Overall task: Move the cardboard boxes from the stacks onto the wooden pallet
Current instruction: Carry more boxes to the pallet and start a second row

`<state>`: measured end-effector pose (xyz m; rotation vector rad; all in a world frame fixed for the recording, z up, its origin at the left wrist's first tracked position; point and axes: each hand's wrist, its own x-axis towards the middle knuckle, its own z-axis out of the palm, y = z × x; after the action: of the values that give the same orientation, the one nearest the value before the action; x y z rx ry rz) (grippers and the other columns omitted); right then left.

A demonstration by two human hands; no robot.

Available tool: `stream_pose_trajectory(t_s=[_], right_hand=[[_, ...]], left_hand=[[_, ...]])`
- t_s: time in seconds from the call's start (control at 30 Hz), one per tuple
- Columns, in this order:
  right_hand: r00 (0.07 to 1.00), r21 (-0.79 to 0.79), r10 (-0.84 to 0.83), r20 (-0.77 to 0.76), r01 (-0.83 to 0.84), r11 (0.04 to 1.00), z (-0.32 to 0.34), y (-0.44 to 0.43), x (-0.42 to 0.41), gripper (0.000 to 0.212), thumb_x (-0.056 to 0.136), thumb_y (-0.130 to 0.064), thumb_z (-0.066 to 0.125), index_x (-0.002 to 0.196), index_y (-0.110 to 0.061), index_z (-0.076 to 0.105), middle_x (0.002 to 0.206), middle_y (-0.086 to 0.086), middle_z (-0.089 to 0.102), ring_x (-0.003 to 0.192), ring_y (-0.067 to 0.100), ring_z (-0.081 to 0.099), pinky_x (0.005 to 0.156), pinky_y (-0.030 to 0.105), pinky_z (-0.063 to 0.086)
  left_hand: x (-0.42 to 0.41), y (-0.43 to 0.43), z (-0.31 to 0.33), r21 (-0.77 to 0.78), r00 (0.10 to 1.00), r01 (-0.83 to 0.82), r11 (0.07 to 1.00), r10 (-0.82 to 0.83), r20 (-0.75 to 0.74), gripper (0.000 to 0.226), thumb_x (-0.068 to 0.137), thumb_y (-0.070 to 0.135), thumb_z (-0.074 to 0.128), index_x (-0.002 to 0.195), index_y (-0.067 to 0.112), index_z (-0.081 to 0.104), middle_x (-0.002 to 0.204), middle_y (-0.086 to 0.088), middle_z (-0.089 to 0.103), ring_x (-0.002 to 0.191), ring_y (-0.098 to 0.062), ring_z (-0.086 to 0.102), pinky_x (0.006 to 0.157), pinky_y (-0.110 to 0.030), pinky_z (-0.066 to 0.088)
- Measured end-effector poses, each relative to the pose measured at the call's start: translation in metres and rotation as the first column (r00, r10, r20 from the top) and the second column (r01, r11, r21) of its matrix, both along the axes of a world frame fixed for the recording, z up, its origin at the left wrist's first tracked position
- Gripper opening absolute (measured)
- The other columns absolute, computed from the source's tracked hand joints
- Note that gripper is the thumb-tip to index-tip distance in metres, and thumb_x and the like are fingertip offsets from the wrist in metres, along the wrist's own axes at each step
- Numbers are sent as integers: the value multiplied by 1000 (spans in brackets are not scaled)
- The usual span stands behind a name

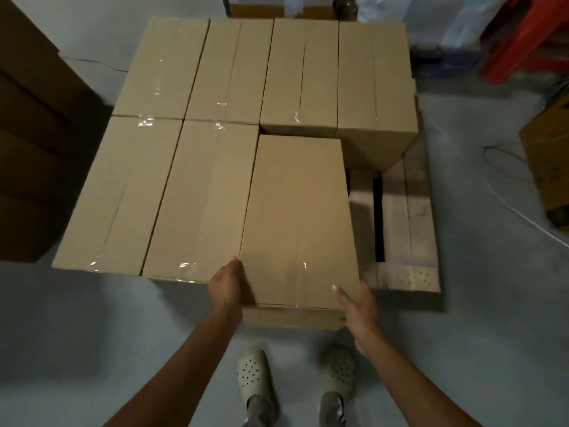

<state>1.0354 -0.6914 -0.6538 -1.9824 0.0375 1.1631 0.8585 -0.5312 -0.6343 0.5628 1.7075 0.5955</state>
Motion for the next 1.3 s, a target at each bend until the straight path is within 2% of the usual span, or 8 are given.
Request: stream_pose_trajectory(t_s=[0.1,0.2,0.37,0.63,0.8,0.9,1.1,1.3], right_hand=[[1000,-1,-13,8,13,1000,-36,0,-10,62,88,-29,77,143,-20,49,131,3,62,118,25,59,101,55,51],[1000,-26,14,-28,-15,1000,-64,-3,-15,78,85,-37,79,151,-28,39,143,2,54,129,28,53,103,59,49],[994,-58,40,-99,-46,997,-89,1,-18,76,86,-26,79,151,-24,38,140,3,58,124,26,57,103,57,50],[996,-100,81,-40,-85,991,-116,14,-18,67,88,-13,77,146,-14,44,134,5,61,118,23,59,103,42,50],[993,-108,120,-10,-121,987,-128,33,-6,79,85,-23,80,152,-17,38,141,5,58,125,25,57,108,47,48],[991,-95,136,-9,-136,986,-129,41,1,82,85,-24,80,153,-16,36,142,5,57,127,25,56,109,47,47],[988,-81,157,3,-157,984,-137,51,12,75,83,-28,81,147,-17,43,134,3,64,118,23,62,104,46,51],[987,-97,163,8,-162,982,-139,57,19,82,88,-31,76,156,-21,31,149,3,52,131,26,53,108,50,47]], left_hand=[[-11,1,-31,-185,978,-186,965,201,64,21,92,23,65,106,8,70,92,-6,68,82,-23,61,69,-32,46],[-25,1,-53,-306,957,-159,939,223,187,15,95,25,55,99,15,65,97,-3,65,84,-21,59,65,-34,45],[-44,-8,-81,-382,919,-238,893,335,210,26,97,27,54,114,8,53,95,-11,52,78,-22,56,66,-35,47],[-47,-10,-115,-431,831,-336,838,479,283,69,100,40,54,148,0,27,125,-19,46,91,-29,59,91,-42,49],[-41,4,-128,-388,804,-349,853,485,343,61,99,46,51,142,4,35,111,-14,50,91,-24,58,96,-39,49],[-37,10,-129,-363,796,-298,883,440,416,43,102,46,42,125,13,54,102,-11,61,90,-23,61,84,-36,51],[-33,26,-137,-374,785,-305,876,453,423,54,99,51,46,137,14,56,132,-12,62,120,-28,60,100,-40,49],[-26,35,-136,-405,749,-349,845,511,421,48,97,53,49,124,16,62,128,-13,65,117,-29,63,106,-44,47]])
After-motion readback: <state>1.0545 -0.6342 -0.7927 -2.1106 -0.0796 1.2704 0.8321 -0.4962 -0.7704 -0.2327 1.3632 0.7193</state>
